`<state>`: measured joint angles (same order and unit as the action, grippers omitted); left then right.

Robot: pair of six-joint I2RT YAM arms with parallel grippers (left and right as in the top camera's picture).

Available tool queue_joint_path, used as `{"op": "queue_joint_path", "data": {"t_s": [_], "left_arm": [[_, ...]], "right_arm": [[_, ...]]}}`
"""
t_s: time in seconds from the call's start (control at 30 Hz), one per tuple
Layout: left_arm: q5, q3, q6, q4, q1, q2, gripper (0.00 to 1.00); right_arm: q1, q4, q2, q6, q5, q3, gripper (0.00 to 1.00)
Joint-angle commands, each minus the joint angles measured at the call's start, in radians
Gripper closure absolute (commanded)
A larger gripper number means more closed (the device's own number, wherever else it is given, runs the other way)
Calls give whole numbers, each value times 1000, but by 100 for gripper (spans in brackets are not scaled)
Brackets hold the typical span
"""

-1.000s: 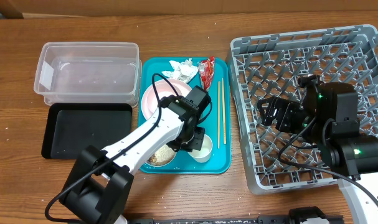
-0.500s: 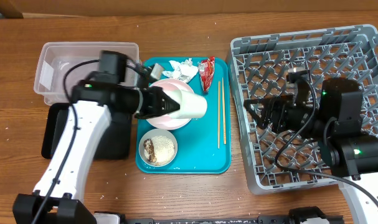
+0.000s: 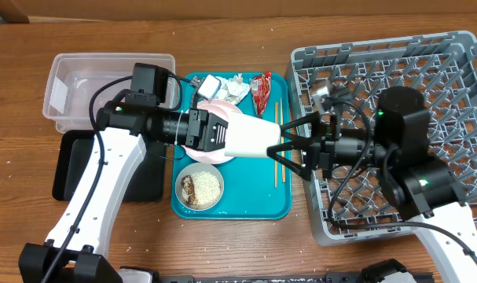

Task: Sort waste into correct bins and load items into the dishwasher
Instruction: 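Hand the white cup from left gripper to right gripper, then place the white cup upside down in the dish rack with right gripper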

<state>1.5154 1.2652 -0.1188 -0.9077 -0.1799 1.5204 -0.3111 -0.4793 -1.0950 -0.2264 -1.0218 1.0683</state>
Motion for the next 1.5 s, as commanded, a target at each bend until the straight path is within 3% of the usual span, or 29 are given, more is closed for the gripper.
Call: {"op": "queue_joint_path", "data": {"t_s": [0.0,0.1,0.17,0.23,0.3,0.33,0.43,0.5,0.53,0.67,0.87,1.07,1.23,1.3,1.4,1.47], "left_arm": [[43,8,30,5,-31,-4,96],[-20,8,29,4,-45,-4,96],[-60,8,29,4,-46,-4,90],[-93,8,19,4,-46,-4,75],[-114,8,10,4,-46,-4,51],[-127,8,10,4,-46,-4,45],[-197,8,10,-1,-37,-4,28],[-262,8,10,-14,-24,-4,4],[-306,8,10,-29,-14,-4,0],[-396,8,10,-86,26,-4,0],[-389,10,6,-90,49,-5,5],[-406,14,6,-86,48,-5,11],[-451,45,6,-90,48,-22,11],[-475,65,6,-98,48,-40,11],[-571,113,6,-138,48,-76,11],[-665,153,6,-191,47,-99,10]], "right_arm": [[-31,11,-14,-14,3,29,28],[-51,23,-15,-13,-10,29,38],[-55,36,-12,-13,-19,29,44],[-54,41,-5,-13,-19,29,55],[-51,37,1,-13,-16,29,58],[-49,30,5,-13,-5,29,61],[-25,-29,27,-13,103,29,61],[7,-85,56,-13,185,29,61],[34,-127,80,-13,242,29,61],[139,-298,167,-14,473,29,61],[200,-604,220,-129,897,29,63],[199,-833,138,-196,935,29,65],[199,-929,13,-216,933,29,64],[199,-925,-32,-216,931,29,59],[199,-911,-79,-216,931,29,37],[199,-894,-92,-215,931,29,28]]}}
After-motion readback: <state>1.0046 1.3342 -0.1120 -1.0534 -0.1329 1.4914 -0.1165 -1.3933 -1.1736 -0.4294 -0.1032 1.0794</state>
